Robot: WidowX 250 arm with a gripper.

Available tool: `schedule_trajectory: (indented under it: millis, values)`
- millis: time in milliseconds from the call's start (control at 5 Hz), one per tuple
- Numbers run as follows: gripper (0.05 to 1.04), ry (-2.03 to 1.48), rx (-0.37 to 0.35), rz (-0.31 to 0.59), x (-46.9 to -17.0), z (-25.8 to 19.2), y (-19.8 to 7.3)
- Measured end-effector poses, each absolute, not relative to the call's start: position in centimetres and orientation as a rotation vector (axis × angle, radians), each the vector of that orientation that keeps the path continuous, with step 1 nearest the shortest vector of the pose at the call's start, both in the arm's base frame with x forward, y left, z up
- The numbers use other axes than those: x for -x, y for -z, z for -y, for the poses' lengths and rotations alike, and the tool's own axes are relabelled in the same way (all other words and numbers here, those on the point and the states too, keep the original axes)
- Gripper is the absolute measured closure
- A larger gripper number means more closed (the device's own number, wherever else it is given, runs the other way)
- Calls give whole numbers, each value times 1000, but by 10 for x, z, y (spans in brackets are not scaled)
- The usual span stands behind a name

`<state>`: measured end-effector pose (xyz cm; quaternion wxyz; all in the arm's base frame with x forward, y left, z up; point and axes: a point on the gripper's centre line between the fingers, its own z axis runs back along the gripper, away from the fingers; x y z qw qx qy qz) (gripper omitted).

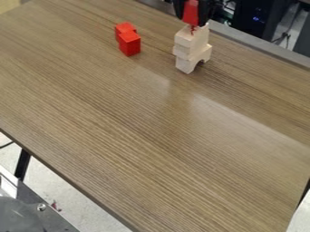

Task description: Put the red cube on top of rectangular block

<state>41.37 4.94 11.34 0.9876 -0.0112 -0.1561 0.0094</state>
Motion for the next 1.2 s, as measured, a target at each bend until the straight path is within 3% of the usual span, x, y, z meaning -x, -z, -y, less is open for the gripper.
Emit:
schedule_trajectory:
  millis: [1000,1200]
  values:
    - [491,0,22,318,-418,-47,-106]
    - [445,2,17,325,-419,-47,-106]
